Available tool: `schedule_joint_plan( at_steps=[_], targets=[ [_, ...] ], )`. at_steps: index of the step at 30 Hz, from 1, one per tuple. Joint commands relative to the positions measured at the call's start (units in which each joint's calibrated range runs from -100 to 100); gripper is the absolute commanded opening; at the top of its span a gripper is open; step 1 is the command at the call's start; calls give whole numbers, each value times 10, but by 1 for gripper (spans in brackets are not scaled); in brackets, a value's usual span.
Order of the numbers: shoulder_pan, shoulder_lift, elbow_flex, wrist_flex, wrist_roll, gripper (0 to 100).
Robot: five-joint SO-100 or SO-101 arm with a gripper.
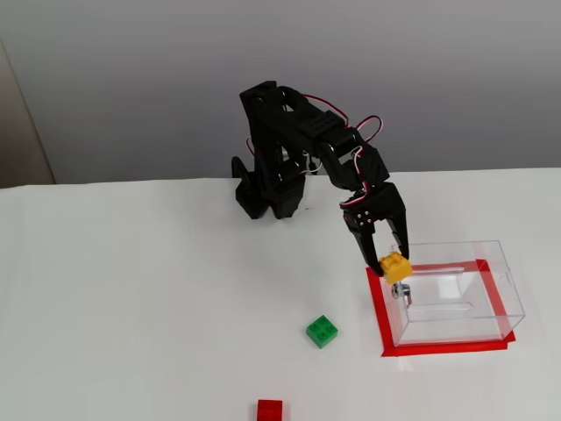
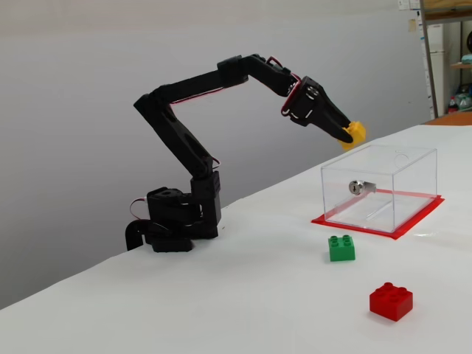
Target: Pick the yellow lego brick and place it into the transparent box
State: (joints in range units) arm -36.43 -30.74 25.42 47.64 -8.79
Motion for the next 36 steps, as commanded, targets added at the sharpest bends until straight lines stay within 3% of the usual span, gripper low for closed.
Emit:
schedule_joint_plan(
  at_steps=[1, 10, 17, 23, 36],
  targets=[
    [-26, 30, -55, -8, 1, 7],
    [-83, 136, -190, -8, 3, 6],
    [-118, 152, -196, -11, 3, 7],
    [-169, 153, -169, -79, 33, 7],
    [-142, 153, -156, -77, 29, 7]
  ],
)
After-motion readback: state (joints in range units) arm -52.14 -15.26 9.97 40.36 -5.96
